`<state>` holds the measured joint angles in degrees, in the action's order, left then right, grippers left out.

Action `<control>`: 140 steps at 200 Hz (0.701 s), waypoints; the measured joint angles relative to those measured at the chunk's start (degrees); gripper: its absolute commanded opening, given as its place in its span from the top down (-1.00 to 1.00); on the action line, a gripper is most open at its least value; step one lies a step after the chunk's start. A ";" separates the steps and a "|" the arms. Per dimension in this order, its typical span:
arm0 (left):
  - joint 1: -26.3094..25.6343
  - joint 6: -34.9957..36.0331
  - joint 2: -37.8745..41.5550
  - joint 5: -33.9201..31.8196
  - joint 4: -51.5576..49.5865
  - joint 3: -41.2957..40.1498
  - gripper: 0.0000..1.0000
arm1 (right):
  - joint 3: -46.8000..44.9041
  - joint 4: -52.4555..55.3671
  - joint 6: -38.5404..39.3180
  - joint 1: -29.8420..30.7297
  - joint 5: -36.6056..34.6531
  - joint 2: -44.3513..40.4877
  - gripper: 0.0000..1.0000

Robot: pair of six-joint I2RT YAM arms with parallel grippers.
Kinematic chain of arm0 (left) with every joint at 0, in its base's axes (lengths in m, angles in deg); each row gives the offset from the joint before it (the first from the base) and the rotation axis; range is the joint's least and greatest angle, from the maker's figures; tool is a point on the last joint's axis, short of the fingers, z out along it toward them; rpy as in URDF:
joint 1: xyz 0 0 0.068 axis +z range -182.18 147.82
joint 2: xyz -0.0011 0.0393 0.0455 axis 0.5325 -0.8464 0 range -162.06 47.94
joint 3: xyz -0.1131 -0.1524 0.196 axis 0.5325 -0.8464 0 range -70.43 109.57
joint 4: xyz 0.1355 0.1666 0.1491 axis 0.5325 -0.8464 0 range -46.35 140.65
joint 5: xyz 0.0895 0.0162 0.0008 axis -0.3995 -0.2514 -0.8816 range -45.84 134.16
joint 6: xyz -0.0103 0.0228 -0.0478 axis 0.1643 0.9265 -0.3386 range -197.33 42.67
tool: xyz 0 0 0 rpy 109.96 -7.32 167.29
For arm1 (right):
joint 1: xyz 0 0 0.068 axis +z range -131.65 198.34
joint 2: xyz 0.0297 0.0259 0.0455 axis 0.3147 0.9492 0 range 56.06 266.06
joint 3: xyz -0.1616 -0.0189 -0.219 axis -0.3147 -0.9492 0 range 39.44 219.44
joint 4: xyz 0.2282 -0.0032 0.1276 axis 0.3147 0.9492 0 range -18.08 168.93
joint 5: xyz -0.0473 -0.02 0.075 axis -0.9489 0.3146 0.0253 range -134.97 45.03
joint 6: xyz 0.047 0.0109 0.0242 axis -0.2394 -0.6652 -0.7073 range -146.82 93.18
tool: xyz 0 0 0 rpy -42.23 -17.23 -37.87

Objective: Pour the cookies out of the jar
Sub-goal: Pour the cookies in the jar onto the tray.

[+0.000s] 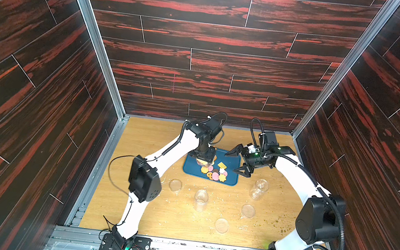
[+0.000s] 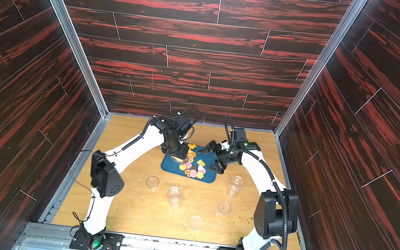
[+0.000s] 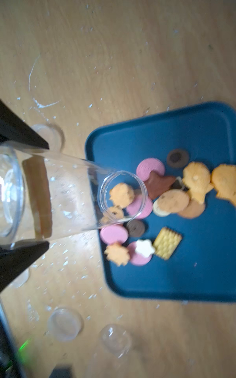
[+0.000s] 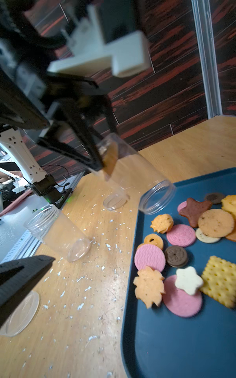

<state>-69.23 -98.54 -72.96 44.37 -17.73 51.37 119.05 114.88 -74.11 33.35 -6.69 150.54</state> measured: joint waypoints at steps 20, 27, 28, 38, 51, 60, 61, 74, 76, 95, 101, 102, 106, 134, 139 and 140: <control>0.04 -0.92 0.72 2.21 2.78 -2.73 -0.15 | 0.85 0.68 0.90 -0.13 -0.17 0.00 -0.98; 0.00 -0.85 -0.90 2.97 0.46 0.61 -0.16 | 1.01 0.90 1.09 -0.20 -0.24 0.00 -0.97; -0.02 -0.85 -1.22 3.06 -0.02 1.44 -0.17 | 1.03 0.90 1.11 -0.20 -0.28 0.00 -0.97; -0.39 -0.48 -2.91 2.99 -1.42 6.51 -0.19 | 1.29 1.33 1.57 -0.24 -0.70 0.00 -0.98; -0.20 -0.94 -0.96 3.74 2.27 5.27 -0.18 | 1.49 1.68 2.03 -0.31 -1.29 0.00 -0.97; 0.09 -1.95 2.67 5.88 6.97 -0.31 -0.18 | 1.49 1.75 2.16 -0.35 -1.38 0.00 -0.97; 0.13 -2.03 2.93 6.08 7.23 -0.70 -0.18 | 1.49 1.81 2.16 -0.35 -1.36 0.00 -0.97; 1.49 -4.33 6.49 10.75 11.56 -7.17 -0.17 | 1.49 1.90 2.16 -0.42 -1.25 0.02 -0.97; 1.68 -4.37 6.69 11.08 11.63 -7.54 -0.17 | 1.49 1.90 2.16 -0.42 -1.25 0.02 -0.97; 3.50 -3.72 7.17 9.90 11.41 -9.68 -0.17 | 1.49 2.10 2.40 -0.42 -1.75 0.02 -0.98; 3.87 -2.91 7.17 7.87 10.97 -10.21 -0.18 | 1.49 2.23 2.56 -0.42 -1.92 0.02 -0.98; 3.93 -2.80 7.17 7.50 10.84 -10.29 -0.17 | 1.49 2.23 2.58 -0.42 -1.95 0.02 -0.97; 4.11 -2.21 7.17 6.32 10.10 -10.47 -0.17 | 1.49 2.25 2.64 -0.42 -1.95 0.02 -0.97; 4.61 -2.56 7.34 10.62 10.45 -11.67 -0.18 | 1.49 2.49 3.06 -0.42 -2.10 0.02 -0.97; 4.33 -2.19 7.34 9.57 10.82 -11.78 -0.18 | 1.49 2.49 3.06 -0.42 -2.12 0.02 -0.98; 4.31 -2.10 7.34 9.51 10.82 -11.78 -0.18 | 1.49 2.49 3.06 -0.42 -2.12 0.02 -0.98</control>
<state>-64.93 -100.64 -65.62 53.88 -6.91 39.59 120.54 117.38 -71.05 32.93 -8.81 150.56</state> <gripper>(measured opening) 0.688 0.988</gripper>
